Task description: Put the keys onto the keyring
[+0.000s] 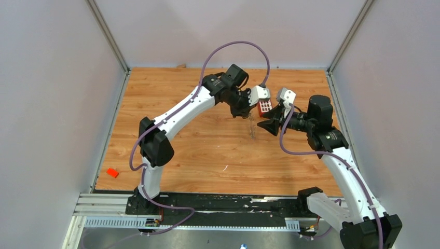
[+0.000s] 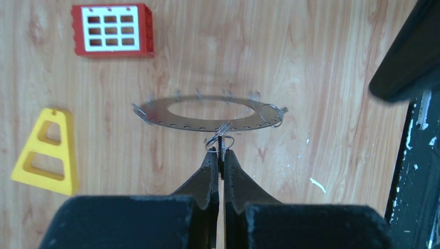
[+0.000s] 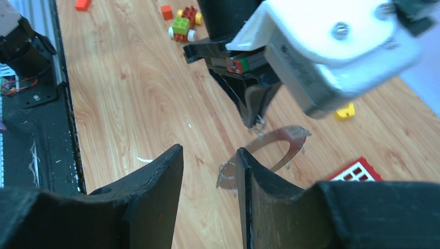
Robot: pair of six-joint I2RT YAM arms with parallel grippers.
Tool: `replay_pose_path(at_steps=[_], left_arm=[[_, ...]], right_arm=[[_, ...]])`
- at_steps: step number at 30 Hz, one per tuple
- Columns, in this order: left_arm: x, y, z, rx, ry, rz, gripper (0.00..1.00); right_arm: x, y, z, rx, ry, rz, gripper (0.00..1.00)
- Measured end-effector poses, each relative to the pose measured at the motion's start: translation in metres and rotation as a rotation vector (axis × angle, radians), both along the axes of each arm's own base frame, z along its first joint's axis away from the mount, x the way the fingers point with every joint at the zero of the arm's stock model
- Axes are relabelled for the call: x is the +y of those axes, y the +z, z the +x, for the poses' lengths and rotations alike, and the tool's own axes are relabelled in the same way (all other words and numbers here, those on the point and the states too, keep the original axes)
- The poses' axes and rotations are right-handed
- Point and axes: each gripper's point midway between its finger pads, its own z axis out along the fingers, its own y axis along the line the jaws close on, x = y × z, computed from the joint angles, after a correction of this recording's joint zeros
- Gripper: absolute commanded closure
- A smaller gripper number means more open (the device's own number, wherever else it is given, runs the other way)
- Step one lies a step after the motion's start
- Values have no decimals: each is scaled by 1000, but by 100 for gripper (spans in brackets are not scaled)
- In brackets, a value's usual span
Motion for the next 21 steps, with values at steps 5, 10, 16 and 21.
replay_pose_path(at_steps=[5,10,16,21], left_arm=[[26,-57,-15,97,7,112,100],[68,-125,-45,235,10,301,100],[106,-164,-72,331,21,448,100],[129,-181,-89,387,32,531,98]], right_arm=[[-9,-9,2,16,-47,-38,58],[-12,-11,3,16,-64,-54,58],[-14,-13,5,9,-77,-62,59],[-15,-14,5,7,-81,-65,59]])
